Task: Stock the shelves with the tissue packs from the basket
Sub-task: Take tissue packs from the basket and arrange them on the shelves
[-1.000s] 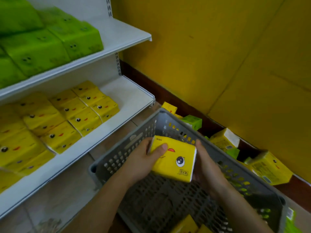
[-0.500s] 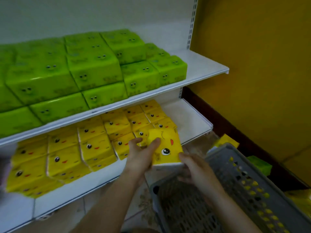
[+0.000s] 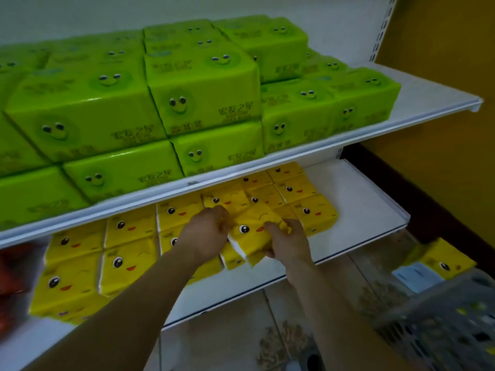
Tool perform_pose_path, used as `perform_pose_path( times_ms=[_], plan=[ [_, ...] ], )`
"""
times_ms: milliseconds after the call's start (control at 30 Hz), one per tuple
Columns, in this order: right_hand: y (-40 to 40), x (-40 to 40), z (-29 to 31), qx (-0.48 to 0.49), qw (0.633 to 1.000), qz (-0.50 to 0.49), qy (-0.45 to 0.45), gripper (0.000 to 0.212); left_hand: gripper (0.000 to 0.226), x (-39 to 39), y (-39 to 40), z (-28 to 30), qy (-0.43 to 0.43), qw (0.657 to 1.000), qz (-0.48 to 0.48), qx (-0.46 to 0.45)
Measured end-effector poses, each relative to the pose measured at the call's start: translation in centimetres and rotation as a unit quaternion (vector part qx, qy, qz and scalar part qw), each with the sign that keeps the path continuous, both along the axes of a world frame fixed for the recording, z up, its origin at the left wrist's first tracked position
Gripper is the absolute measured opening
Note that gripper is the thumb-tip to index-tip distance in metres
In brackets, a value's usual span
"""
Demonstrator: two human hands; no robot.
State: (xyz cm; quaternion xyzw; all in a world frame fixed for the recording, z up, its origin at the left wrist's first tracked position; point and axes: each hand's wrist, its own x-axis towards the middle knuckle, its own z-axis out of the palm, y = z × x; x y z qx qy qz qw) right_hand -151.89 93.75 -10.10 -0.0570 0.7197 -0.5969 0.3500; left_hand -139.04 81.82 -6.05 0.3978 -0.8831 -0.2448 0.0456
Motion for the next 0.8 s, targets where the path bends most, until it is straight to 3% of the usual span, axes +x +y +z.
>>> perform_pose_path(
  times_ms=[67, 133, 300, 467, 567, 667, 800],
  plan=[
    [-1.6, 0.6, -2.4, 0.037, 0.999, -0.012, 0.013, 0.061, 0.034, 1.2, -0.5, -1.9, -0.068, 0.997, -0.025, -0.039],
    [-3.0, 1.6, -3.4, 0.056, 0.998, -0.028, 0.029, 0.054, 0.044, 2.2, -0.5, -3.2, -0.107, 0.992, -0.036, -0.051],
    [-4.7, 3.0, -5.1, 0.164, 0.968, -0.010, 0.188, 0.052, 0.055, 3.7, 0.1, -4.4, -0.135, 0.981, -0.102, -0.093],
    [-4.3, 2.2, -4.9, 0.215, 0.934, 0.072, 0.276, 0.051, 0.055, 4.4, 0.7, -3.7, -0.163, 0.971, -0.116, -0.131],
    [-2.1, 1.2, -3.0, 0.180, 0.920, 0.086, 0.336, 0.040, 0.047, 3.8, 1.8, -2.5, -0.101, 0.979, -0.096, -0.146],
    [1.0, 0.5, 0.4, 0.116, 0.919, 0.044, 0.375, 0.027, 0.032, 1.6, 3.8, -1.4, 0.036, 0.987, -0.098, -0.120],
    [8.2, 0.6, 4.1, 0.066, 0.921, -0.030, 0.383, 0.018, 0.023, -2.0, 9.2, 0.1, 0.190, 0.964, -0.179, -0.050]
  ],
)
